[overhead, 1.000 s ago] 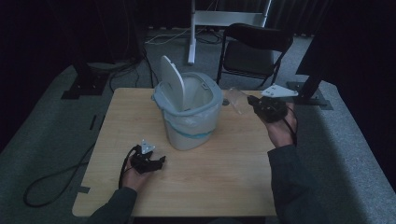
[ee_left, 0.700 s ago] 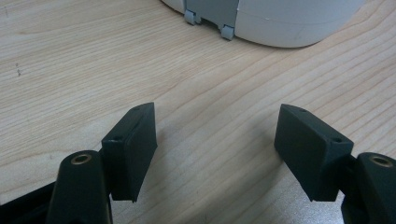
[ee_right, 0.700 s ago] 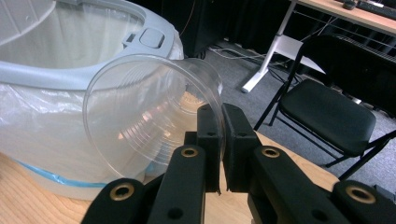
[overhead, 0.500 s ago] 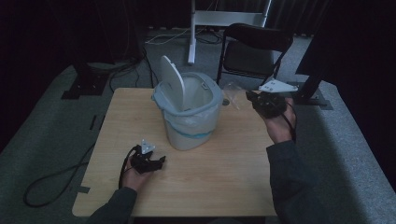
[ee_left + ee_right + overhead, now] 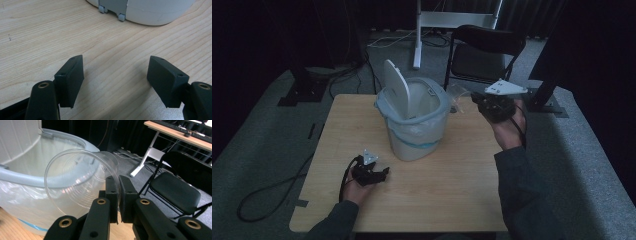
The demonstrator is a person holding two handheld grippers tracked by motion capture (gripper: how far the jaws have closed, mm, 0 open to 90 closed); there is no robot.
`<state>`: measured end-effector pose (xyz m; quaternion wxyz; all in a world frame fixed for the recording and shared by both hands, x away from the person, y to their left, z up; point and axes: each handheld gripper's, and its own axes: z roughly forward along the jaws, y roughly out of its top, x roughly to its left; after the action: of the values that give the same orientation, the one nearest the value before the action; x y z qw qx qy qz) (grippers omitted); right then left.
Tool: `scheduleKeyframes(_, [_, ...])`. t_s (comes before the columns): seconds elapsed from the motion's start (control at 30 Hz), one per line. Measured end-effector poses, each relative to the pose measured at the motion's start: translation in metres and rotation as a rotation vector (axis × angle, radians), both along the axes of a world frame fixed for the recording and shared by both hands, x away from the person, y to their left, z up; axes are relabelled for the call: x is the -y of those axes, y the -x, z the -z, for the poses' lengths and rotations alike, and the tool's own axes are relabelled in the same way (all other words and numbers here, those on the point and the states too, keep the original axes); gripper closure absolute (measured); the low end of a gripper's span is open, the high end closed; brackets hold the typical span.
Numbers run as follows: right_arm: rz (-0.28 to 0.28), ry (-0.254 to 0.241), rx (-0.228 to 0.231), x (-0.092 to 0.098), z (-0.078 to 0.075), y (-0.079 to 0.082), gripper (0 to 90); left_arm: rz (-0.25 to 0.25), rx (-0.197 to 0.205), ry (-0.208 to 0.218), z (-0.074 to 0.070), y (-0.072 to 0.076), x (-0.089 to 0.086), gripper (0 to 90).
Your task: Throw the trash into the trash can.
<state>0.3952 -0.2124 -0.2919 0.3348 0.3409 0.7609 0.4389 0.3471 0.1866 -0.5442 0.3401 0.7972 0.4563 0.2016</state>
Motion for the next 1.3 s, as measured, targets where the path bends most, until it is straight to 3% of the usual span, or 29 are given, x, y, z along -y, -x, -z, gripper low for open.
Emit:
scheduleKeyframes(0.37, [-0.020, 0.003, 0.012, -0.013, -0.010, -0.003, 86.3, 0.000, -0.001, 0.001, 0.000, 0.000, 0.000, 30.2])
scheduleKeyframes(1.3, [-0.129, 0.023, -0.022, -0.082, -0.019, -0.029, 86.0, 0.000, -0.001, -0.001, 0.000, 0.000, 0.000, 30.2])
